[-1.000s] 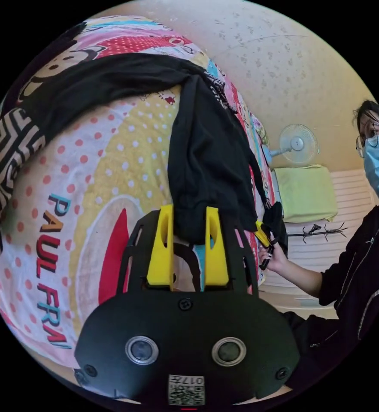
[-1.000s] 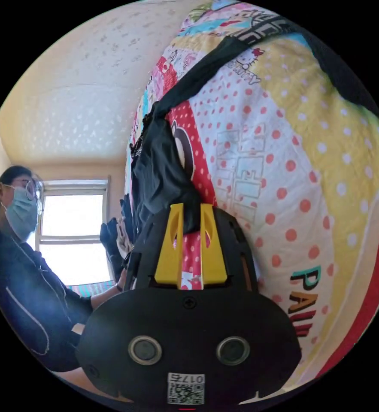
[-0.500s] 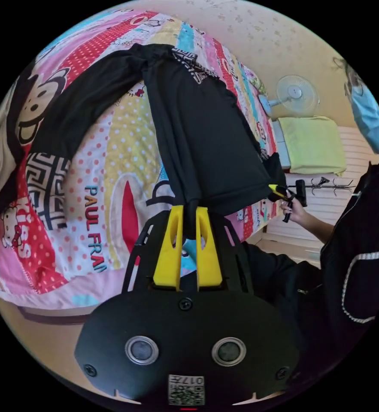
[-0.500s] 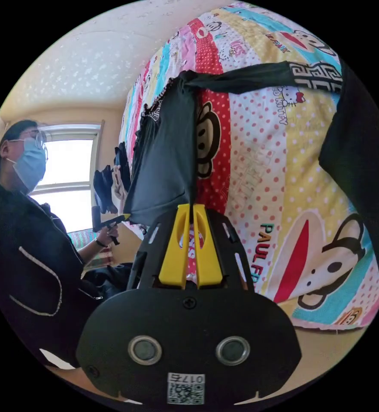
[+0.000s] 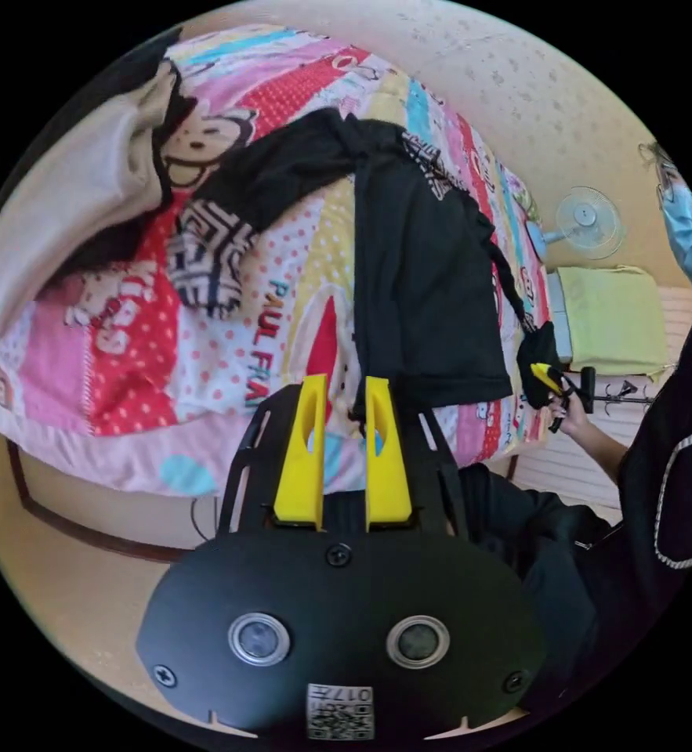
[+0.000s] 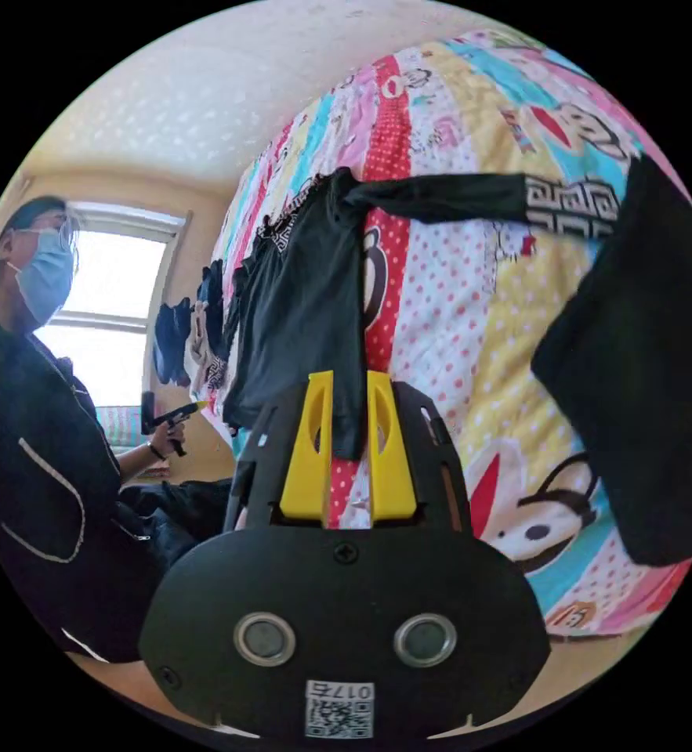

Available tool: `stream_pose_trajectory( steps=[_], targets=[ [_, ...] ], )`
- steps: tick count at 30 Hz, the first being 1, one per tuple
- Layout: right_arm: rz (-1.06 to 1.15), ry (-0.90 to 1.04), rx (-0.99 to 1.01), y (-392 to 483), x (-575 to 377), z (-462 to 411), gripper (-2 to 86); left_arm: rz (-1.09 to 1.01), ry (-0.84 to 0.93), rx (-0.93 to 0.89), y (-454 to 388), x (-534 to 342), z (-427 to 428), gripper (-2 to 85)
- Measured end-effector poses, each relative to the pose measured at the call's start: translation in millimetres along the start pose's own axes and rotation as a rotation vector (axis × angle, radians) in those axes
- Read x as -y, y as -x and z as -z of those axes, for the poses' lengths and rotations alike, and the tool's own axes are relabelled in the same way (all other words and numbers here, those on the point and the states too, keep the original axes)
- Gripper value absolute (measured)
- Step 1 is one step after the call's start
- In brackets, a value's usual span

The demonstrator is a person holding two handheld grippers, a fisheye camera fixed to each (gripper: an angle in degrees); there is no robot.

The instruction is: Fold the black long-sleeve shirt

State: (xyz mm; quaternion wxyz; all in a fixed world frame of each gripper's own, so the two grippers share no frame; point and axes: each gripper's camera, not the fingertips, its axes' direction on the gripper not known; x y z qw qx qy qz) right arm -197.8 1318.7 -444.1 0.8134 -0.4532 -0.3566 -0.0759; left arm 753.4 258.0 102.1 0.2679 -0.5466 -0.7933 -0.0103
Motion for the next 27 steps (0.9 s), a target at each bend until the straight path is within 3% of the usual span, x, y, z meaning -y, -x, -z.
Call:
stream_pose_trajectory(
  steps=[4,8,10,15,19,23,27],
  targets=[
    [0.401,-0.014,-0.152,59,90,1,7.4,-0.235,-0.198,0.120,-47,66,44,8.0],
    [0.592,-0.110,-0.013,97,201,-36,9.7,-0.489,-0.282,-0.115,-100,200,18,8.3],
    [0.639,-0.112,-0.009,107,240,-60,10.5,-0.564,-0.337,-0.126,-120,253,1,8.5],
    [0.678,0.078,-0.182,118,301,-124,10.2,-0.956,-0.221,0.137,-197,361,-54,9.4],
    [0.705,0.159,-0.189,118,303,-150,8.0,-1.017,-0.164,0.147,-218,384,-68,8.6],
    [0.667,0.163,-0.198,120,299,-153,3.2,-0.930,0.004,0.174,-213,402,-97,0.7],
    [0.672,0.089,-0.101,130,301,-135,2.0,-0.830,-0.110,0.101,-206,413,-75,-0.6]
  ],
)
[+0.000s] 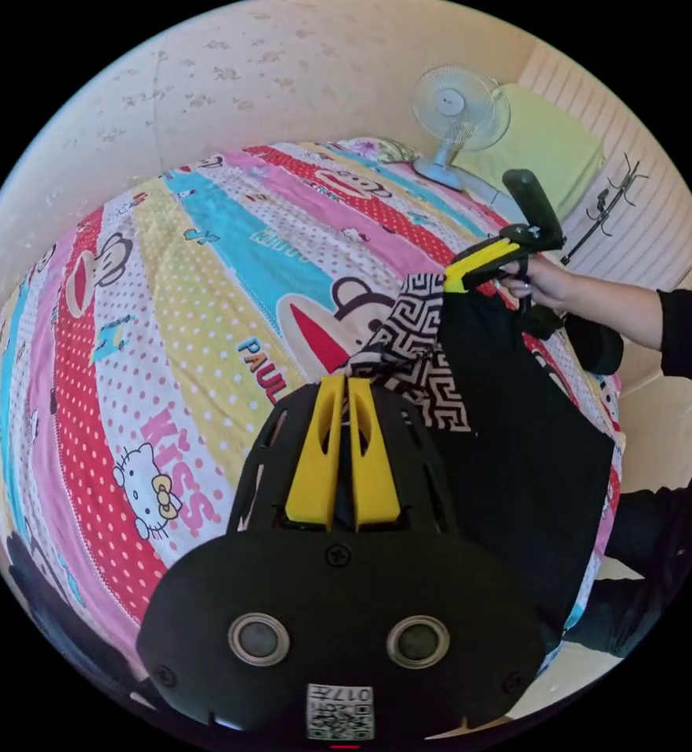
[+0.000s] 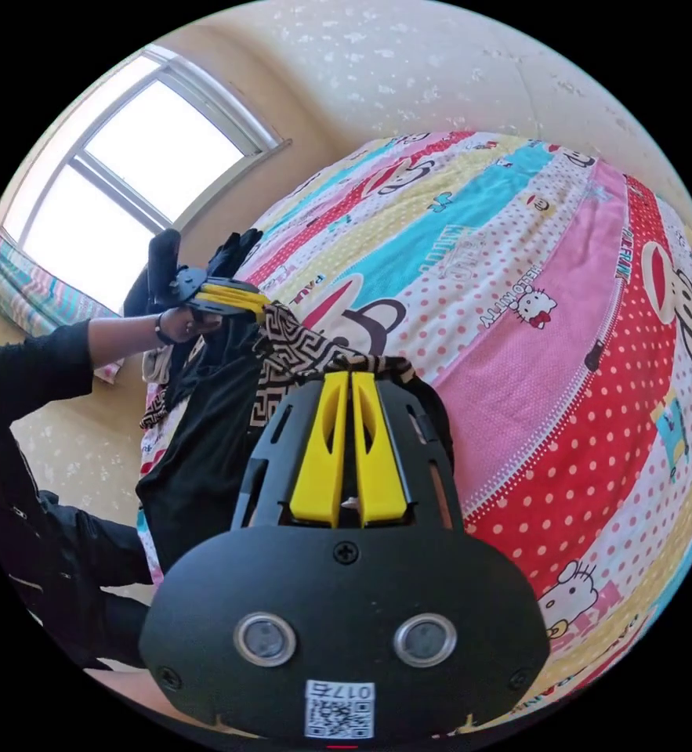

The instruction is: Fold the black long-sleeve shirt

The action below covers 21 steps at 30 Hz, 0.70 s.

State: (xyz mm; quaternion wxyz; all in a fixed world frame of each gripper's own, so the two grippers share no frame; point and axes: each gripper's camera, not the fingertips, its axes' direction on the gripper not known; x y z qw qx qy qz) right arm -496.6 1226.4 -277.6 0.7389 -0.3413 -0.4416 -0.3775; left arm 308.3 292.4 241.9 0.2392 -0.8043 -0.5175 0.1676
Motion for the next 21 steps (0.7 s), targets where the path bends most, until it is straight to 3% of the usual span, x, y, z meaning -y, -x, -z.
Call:
stream_pose_trajectory(
  steps=[9,12,16,18,21],
  targets=[
    [-0.299,-0.158,0.046,-52,11,-5,3.5,0.500,-0.200,-0.047,100,-13,10,3.5],
    [-0.317,-0.339,0.153,-51,-15,20,5.4,0.622,-0.343,-0.191,112,-42,17,4.5],
    [-0.200,-0.527,0.195,8,-85,85,6.8,0.475,-0.417,-0.335,54,-56,34,4.6],
    [-0.188,-0.563,0.097,38,-128,114,7.1,0.337,-0.393,-0.429,-12,-58,35,4.6],
    [-0.274,-0.521,-0.205,76,-199,154,7.6,0.166,-0.344,-0.509,-97,-52,19,4.6]
  ],
)
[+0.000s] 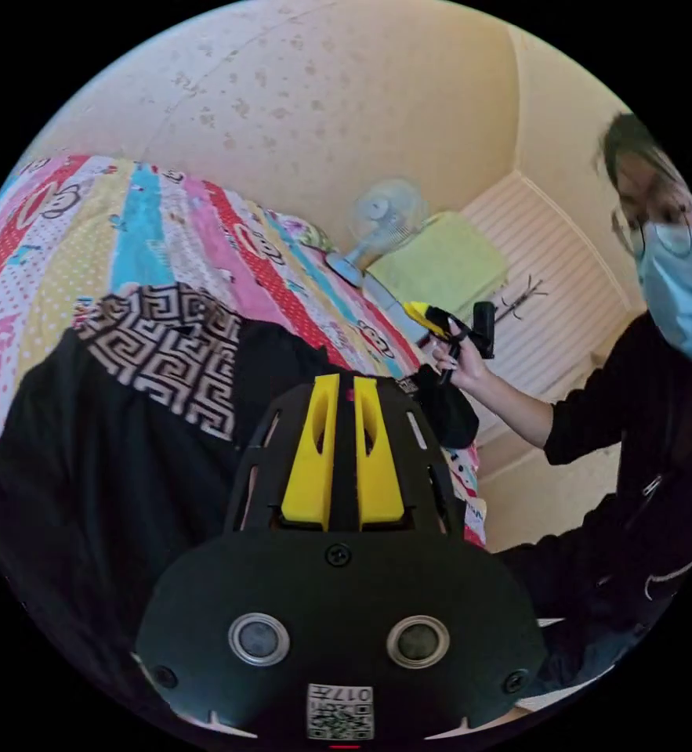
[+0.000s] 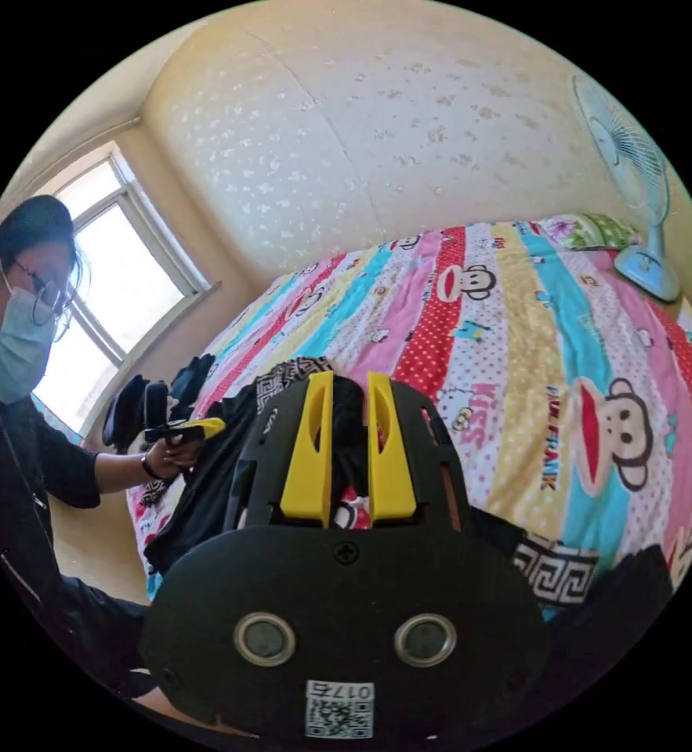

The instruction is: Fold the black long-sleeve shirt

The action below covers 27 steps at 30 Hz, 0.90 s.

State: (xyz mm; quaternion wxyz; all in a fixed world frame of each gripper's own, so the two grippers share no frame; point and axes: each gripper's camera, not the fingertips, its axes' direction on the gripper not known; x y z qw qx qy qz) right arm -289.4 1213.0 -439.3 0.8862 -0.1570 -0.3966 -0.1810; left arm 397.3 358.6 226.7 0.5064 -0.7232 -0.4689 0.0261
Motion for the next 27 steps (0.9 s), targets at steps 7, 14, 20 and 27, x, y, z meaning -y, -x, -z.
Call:
stream_pose_trajectory(
  steps=[7,14,20,27],
  targets=[
    [-0.435,-0.004,-0.474,-35,-104,117,9.6,0.090,0.094,0.062,-8,-34,-107,1.7],
    [-0.860,-0.188,-0.403,-59,-172,98,10.1,0.453,-0.014,-0.210,88,-74,-125,-0.9],
    [-0.945,-0.104,-0.655,-62,-150,62,12.0,0.421,-0.009,-0.263,106,-70,-129,-1.0],
    [-0.798,-0.046,-0.645,-26,-111,35,13.0,0.413,-0.016,-0.272,121,-67,-132,-0.8]
  ],
)
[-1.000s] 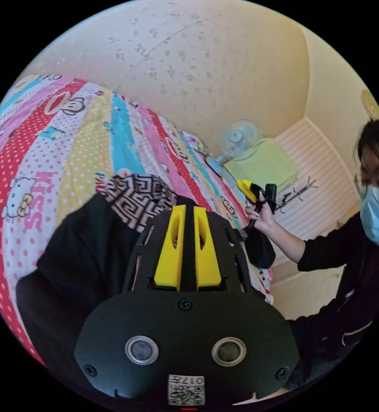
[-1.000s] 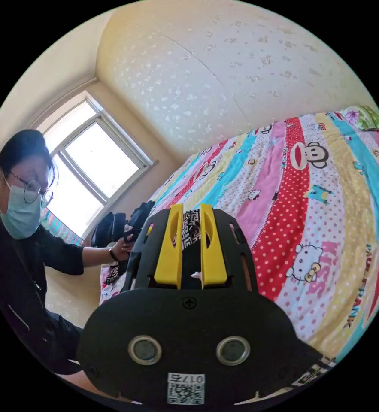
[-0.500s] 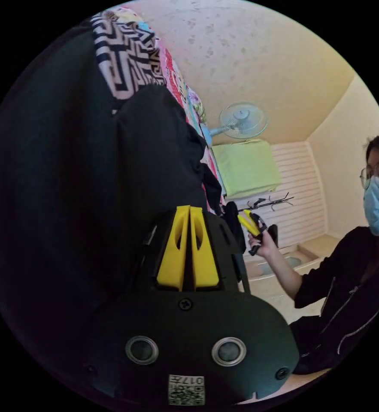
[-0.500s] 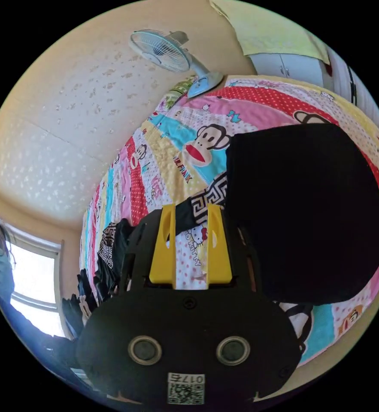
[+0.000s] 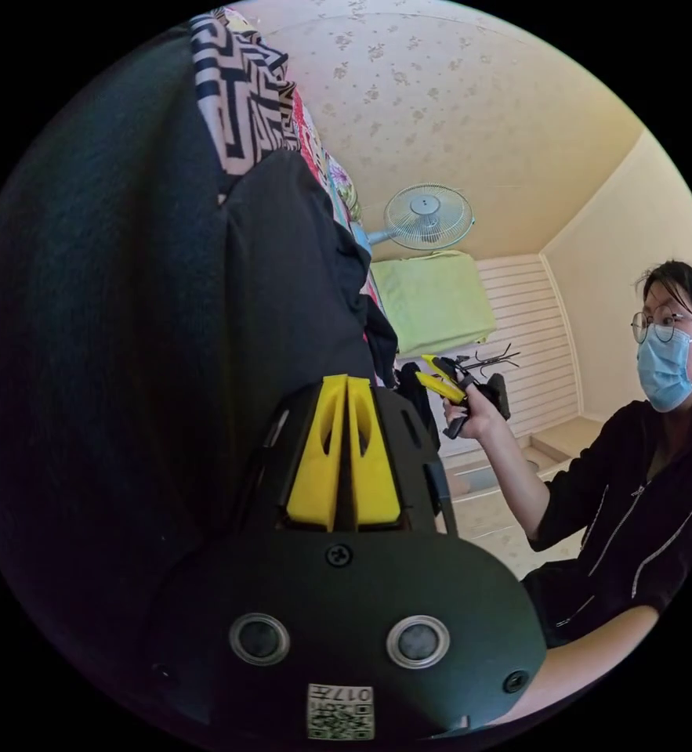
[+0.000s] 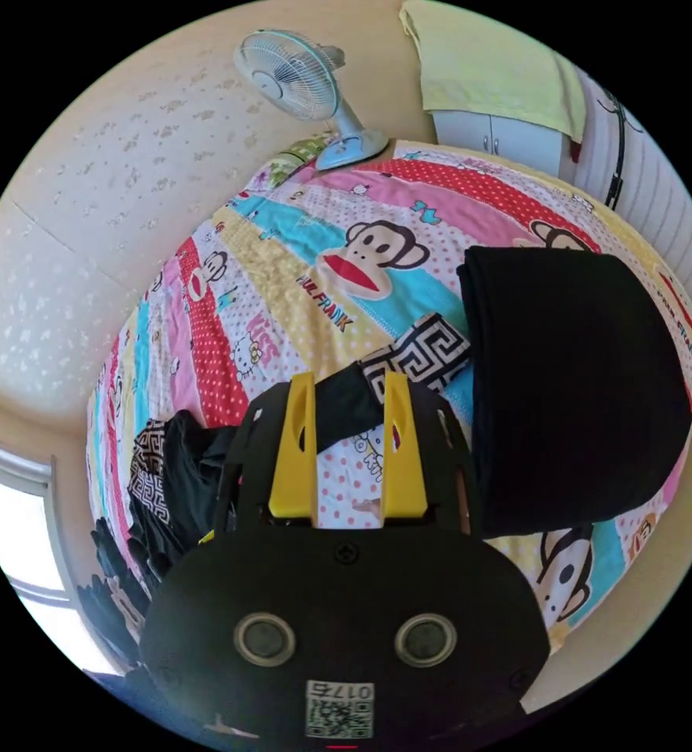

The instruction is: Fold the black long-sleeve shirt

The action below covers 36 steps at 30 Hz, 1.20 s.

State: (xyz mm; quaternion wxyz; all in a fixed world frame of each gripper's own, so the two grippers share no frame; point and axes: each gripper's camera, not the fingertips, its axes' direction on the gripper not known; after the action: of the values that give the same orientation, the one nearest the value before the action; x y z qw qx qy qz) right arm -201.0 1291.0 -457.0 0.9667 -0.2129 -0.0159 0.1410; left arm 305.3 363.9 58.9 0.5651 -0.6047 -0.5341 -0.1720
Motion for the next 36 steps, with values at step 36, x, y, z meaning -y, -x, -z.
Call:
stream_pose_trajectory(
  steps=[36],
  targets=[
    [0.439,-0.490,0.604,191,1,80,3.1,0.019,0.000,-0.035,60,-6,-1,0.8]
  ],
)
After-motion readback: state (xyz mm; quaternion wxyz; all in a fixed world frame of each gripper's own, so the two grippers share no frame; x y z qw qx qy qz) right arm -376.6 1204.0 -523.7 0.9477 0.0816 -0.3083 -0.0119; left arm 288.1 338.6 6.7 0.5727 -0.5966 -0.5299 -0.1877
